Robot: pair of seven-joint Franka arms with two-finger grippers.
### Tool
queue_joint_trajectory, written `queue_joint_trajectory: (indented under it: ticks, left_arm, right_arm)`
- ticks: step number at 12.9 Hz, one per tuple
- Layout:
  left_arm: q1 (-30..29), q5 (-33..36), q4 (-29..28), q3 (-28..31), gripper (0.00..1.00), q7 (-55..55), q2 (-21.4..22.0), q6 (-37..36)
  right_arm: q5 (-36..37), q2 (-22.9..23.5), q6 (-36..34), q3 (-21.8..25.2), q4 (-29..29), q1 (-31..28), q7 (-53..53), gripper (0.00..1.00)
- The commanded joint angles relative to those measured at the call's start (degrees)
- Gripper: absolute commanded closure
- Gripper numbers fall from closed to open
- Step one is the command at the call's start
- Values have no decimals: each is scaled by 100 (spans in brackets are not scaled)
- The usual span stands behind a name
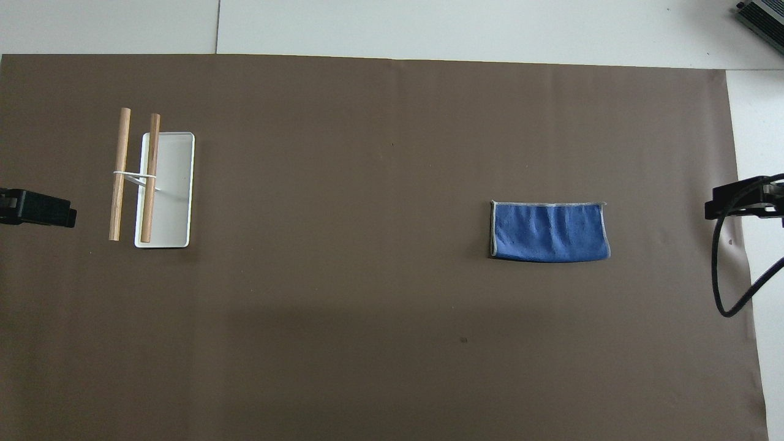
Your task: Right arm passes towel to left arm to hang
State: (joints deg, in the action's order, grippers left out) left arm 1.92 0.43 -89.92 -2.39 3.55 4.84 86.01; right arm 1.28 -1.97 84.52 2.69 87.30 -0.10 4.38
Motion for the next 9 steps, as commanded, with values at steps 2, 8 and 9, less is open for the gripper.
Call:
queue_joint_trajectory:
  ticks: [2,8,9]
  left_arm:
    - [72,72,62,20,0,23,-54,39]
    - [89,71,-34,20,0,-170,-10,30]
    - [89,71,-34,20,0,-162,-1,4]
  right_arm:
    - [-32,-14,47,-14,6,-16,19,0]
    - [-41,-128,64,-14,234,-16,2,0]
    - [-32,-128,73,-14,235,-16,2,0]
